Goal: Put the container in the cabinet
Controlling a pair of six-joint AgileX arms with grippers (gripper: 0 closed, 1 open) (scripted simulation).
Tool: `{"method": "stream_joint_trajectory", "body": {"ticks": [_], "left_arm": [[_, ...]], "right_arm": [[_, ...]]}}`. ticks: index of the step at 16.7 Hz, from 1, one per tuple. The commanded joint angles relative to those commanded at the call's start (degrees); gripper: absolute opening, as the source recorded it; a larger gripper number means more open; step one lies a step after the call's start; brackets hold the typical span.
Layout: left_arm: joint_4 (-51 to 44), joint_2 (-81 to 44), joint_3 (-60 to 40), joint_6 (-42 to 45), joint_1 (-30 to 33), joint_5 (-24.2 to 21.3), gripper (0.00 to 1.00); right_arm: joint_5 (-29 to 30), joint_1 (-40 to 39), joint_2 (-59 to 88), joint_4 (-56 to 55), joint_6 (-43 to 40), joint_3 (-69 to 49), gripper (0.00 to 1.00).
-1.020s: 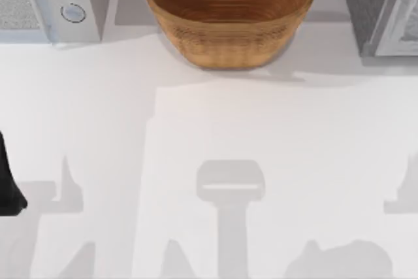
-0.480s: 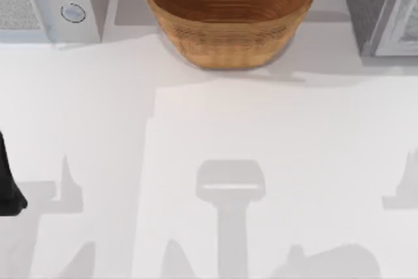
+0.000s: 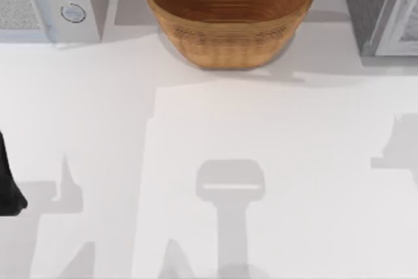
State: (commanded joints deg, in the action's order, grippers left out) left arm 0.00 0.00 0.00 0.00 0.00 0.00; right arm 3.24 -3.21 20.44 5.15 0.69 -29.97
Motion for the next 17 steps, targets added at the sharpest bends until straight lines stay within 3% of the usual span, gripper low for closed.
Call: {"method": "stream_joint_trajectory", "body": {"ticks": [11,17], "left_arm": [[0.0,0.0,0.0,0.0,0.0,0.0,1.0],[0.0,0.0,0.0,0.0,0.0,0.0,1.0]], "right_arm": [[5.56,-5.18,39.12,13.36,0.15,-48.33,0.0],[7.58,-7.06,53.1,18.07,0.29,-66.5,0.0]]}}
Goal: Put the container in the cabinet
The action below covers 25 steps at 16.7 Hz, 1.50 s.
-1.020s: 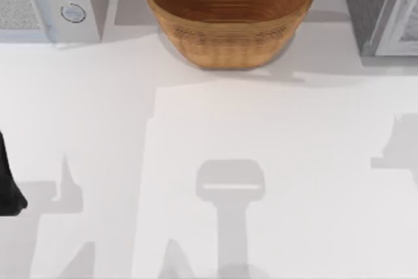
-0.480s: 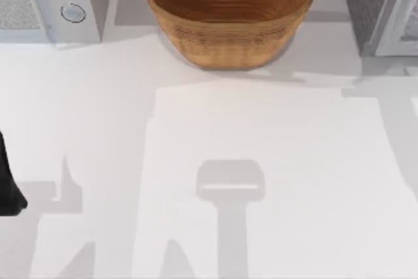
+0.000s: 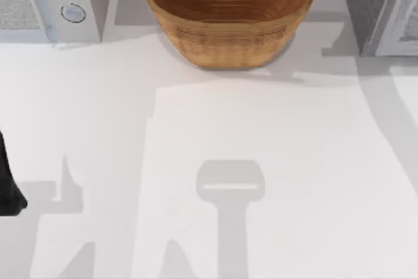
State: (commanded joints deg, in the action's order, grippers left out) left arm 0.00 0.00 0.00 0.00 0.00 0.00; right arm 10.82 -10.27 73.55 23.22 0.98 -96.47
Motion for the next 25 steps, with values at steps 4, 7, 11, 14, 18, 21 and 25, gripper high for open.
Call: {"method": "stream_joint_trajectory", "body": {"ticks": [4,7,11,14,18,21,25], "left_arm": [[0.0,0.0,0.0,0.0,0.0,0.0,1.0],[0.0,0.0,0.0,0.0,0.0,0.0,1.0],[0.0,0.0,0.0,0.0,0.0,0.0,1.0],[0.0,0.0,0.0,0.0,0.0,0.0,1.0],[0.0,0.0,0.0,0.0,0.0,0.0,1.0],[0.0,0.0,0.0,0.0,0.0,0.0,1.0],[0.0,0.0,0.0,0.0,0.0,0.0,1.0]], "right_arm": [[0.38,-0.36,2.62,0.86,0.02,-3.58,0.0],[0.38,-0.36,2.62,0.86,0.02,-3.58,0.0],[0.25,-0.03,3.22,0.8,0.32,-5.18,0.0],[-0.05,0.32,6.87,1.76,0.4,-11.05,0.0],[-0.73,1.14,15.56,4.86,0.19,-22.26,0.0],[-1.4,1.92,23.44,7.82,0.13,-31.95,0.0],[-2.36,3.05,33.61,11.53,0.23,-44.82,0.0]]}}
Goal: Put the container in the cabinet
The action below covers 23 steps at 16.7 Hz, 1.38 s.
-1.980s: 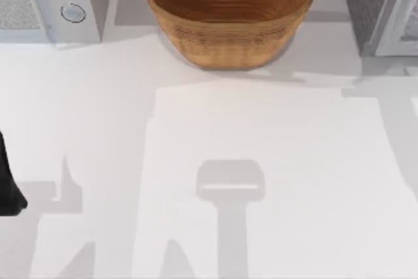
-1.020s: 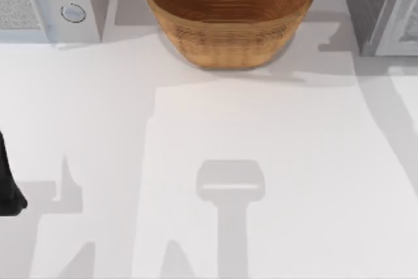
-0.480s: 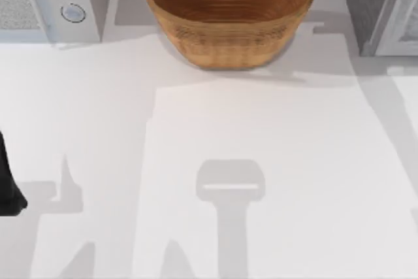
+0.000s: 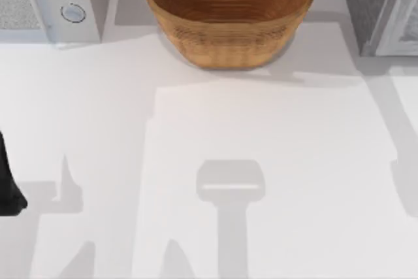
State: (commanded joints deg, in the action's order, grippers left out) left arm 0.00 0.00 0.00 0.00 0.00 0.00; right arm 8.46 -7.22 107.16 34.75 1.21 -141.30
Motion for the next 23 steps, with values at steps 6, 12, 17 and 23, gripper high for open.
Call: {"method": "stream_joint_trajectory", "body": {"ticks": [6,12,17,23], "left_arm": [[0.0,0.0,0.0,0.0,0.0,0.0,1.0],[0.0,0.0,0.0,0.0,0.0,0.0,1.0],[0.0,0.0,0.0,0.0,0.0,0.0,1.0],[0.0,0.0,0.0,0.0,0.0,0.0,1.0]], "right_arm": [[-1.2,1.36,10.59,3.58,-0.15,-14.44,0.0],[-1.45,1.64,12.57,4.21,-0.21,-17.3,0.0],[-1.45,1.64,12.57,4.21,-0.21,-17.3,0.3],[-1.45,1.64,12.57,4.21,-0.21,-17.3,0.75]]}}
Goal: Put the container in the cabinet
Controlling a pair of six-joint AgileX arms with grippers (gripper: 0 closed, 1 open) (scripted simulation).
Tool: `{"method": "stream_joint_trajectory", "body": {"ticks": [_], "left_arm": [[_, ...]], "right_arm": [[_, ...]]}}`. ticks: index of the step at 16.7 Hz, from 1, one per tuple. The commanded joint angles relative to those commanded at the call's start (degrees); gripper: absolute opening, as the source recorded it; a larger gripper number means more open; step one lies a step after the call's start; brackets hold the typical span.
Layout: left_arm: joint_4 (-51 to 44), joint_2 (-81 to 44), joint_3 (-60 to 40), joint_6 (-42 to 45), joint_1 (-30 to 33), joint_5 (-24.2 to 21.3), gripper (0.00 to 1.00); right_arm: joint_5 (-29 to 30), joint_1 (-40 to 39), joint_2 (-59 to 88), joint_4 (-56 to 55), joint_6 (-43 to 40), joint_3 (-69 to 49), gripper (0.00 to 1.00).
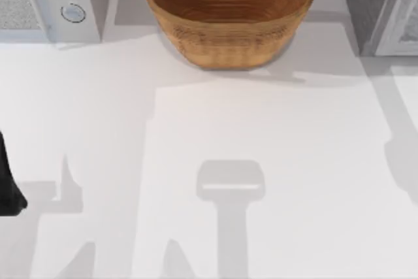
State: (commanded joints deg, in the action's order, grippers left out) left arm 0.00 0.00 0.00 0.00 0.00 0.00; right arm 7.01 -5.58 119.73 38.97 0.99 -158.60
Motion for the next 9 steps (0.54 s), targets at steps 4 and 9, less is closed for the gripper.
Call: {"method": "stream_joint_trajectory", "body": {"ticks": [4,9], "left_arm": [[0.0,0.0,0.0,0.0,0.0,0.0,1.0],[0.0,0.0,0.0,0.0,0.0,0.0,1.0]], "right_arm": [[0.0,0.0,0.0,0.0,0.0,0.0,1.0],[0.0,0.0,0.0,0.0,0.0,0.0,1.0]]}}
